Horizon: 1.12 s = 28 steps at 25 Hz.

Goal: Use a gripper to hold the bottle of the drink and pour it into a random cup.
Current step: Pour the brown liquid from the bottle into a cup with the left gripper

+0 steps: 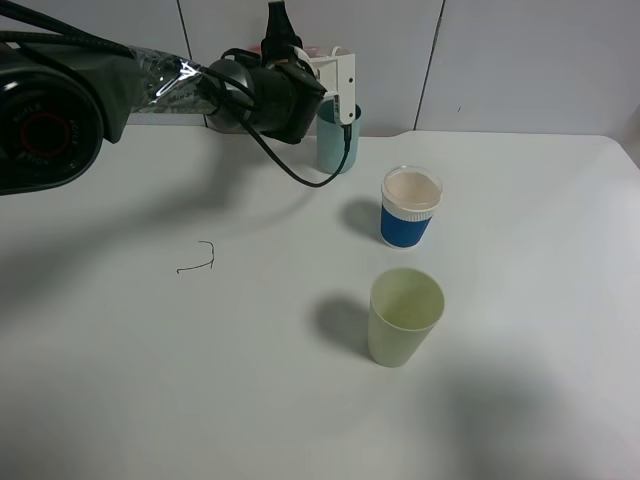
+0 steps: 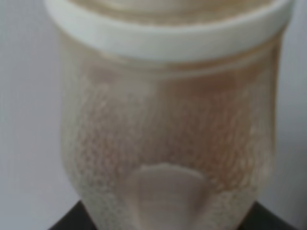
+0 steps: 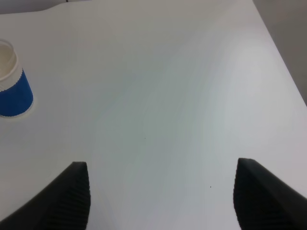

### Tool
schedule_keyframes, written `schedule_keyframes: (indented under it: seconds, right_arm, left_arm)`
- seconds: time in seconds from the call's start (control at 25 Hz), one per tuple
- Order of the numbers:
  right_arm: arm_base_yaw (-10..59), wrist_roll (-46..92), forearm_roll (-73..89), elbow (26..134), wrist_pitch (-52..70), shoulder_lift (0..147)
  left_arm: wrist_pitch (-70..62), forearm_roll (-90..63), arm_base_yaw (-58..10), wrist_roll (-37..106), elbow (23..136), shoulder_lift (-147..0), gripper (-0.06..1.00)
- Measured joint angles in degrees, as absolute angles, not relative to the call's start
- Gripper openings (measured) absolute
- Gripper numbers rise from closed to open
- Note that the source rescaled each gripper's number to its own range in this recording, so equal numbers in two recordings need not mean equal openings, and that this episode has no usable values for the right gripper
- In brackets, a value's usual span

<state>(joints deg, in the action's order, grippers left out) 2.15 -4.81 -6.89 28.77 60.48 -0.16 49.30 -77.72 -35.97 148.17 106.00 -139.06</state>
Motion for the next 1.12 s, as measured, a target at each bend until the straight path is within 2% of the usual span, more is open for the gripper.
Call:
schedule_keyframes:
  seconds: [1.12]
  right_arm:
    - [2.1,-4.8,-6.9,28.8,60.5,-0.2]
  left_arm:
    - [53.6,-76.4,-36.0,148.2,106.0,-139.1,0.00]
